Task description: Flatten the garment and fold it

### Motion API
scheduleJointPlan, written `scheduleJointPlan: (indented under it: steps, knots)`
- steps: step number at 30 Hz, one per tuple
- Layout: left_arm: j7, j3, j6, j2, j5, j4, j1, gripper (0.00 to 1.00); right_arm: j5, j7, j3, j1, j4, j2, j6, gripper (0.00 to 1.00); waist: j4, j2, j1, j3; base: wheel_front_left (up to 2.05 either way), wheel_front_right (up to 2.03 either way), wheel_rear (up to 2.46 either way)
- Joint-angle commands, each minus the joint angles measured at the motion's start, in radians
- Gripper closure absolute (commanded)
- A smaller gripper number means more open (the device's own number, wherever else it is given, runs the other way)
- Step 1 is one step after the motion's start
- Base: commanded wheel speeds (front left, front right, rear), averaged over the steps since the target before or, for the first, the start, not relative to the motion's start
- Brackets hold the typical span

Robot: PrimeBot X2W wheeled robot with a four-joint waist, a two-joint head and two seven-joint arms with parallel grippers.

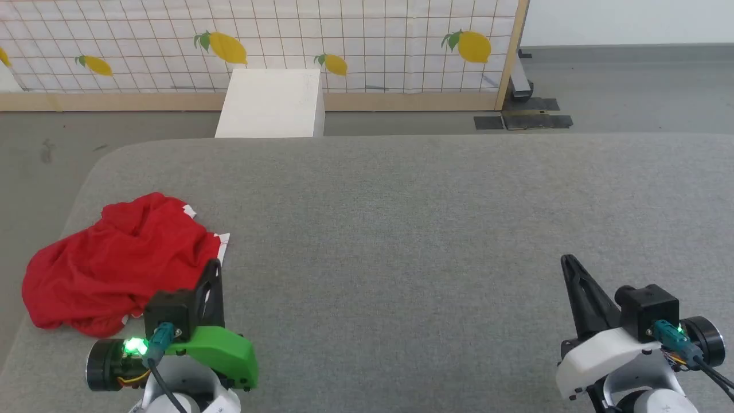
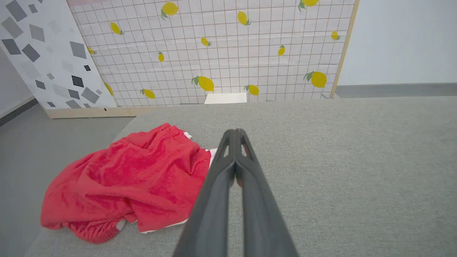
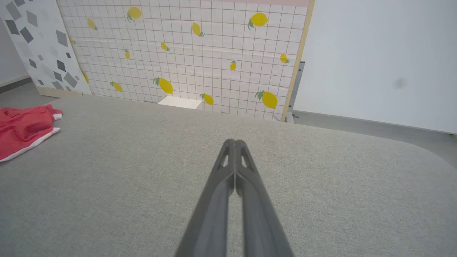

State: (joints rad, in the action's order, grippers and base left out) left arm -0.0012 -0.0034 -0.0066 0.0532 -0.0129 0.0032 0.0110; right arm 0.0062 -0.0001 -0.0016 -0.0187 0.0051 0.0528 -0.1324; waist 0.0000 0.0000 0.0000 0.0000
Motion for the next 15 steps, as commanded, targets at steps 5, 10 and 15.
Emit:
scheduleJointPlan:
  steps: [5, 10, 15]
  knots:
    - [0.001, 0.003, 0.007, -0.003, 0.013, -0.003, -0.011, 1.00, -0.006, 0.000, 0.002, 0.019, -0.005, -0.003, 0.002, 1.00, 0.000, 0.0000, 0.0000, 0.000, 0.00, 0.00, 0.00]
    - [0.001, 0.003, 0.007, -0.003, 0.013, -0.003, -0.011, 1.00, -0.006, 0.000, 0.002, 0.019, -0.005, -0.003, 0.002, 1.00, 0.000, 0.0000, 0.0000, 0.000, 0.00, 0.00, 0.00]
    - [0.001, 0.003, 0.007, -0.003, 0.013, -0.003, -0.011, 1.00, -0.006, 0.000, 0.002, 0.019, -0.005, -0.003, 0.002, 1.00, 0.000, 0.0000, 0.0000, 0.000, 0.00, 0.00, 0.00]
